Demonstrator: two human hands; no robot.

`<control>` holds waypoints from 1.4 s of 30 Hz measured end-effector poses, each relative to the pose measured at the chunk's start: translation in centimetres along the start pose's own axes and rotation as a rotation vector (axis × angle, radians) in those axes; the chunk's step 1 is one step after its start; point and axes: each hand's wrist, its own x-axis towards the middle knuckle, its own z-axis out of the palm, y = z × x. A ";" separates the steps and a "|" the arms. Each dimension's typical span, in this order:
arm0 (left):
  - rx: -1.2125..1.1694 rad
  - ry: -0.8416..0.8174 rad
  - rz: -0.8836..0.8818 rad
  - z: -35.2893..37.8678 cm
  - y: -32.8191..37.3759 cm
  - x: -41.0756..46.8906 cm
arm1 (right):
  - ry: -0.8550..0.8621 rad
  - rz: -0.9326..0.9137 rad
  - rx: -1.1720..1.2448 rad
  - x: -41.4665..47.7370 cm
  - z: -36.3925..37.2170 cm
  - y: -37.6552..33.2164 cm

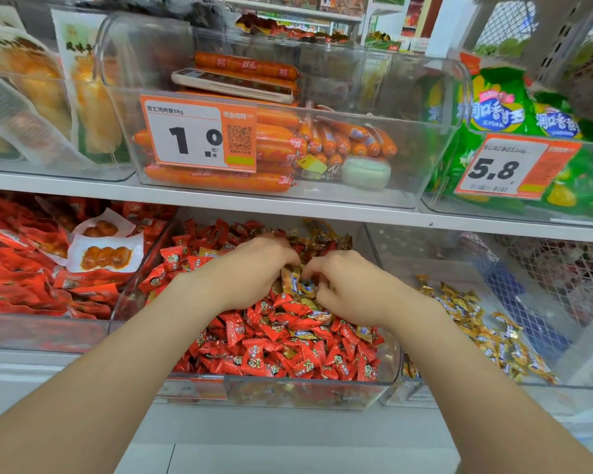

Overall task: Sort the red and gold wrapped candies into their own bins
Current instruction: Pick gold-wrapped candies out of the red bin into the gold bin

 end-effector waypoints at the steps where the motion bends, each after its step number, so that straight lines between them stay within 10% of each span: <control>1: 0.033 -0.009 0.014 0.4 -0.2 0.1 | -0.044 0.013 -0.015 -0.1 -0.1 0.0; 10: -0.152 -0.237 -0.019 -1.2 -0.2 -1.4 | -0.331 -0.018 0.060 -0.4 -0.6 0.6; 21: -0.172 -0.103 -0.049 -0.3 0.9 -1.5 | 0.017 0.052 0.043 -0.3 0.6 -0.8; 30: -0.414 0.181 -0.294 -2.5 1.9 -2.4 | 0.324 0.214 0.616 -1.3 -1.3 -0.1; 42: -0.677 0.029 -0.330 -3.2 9.9 -5.1 | 0.271 0.460 1.606 -9.4 -3.6 2.4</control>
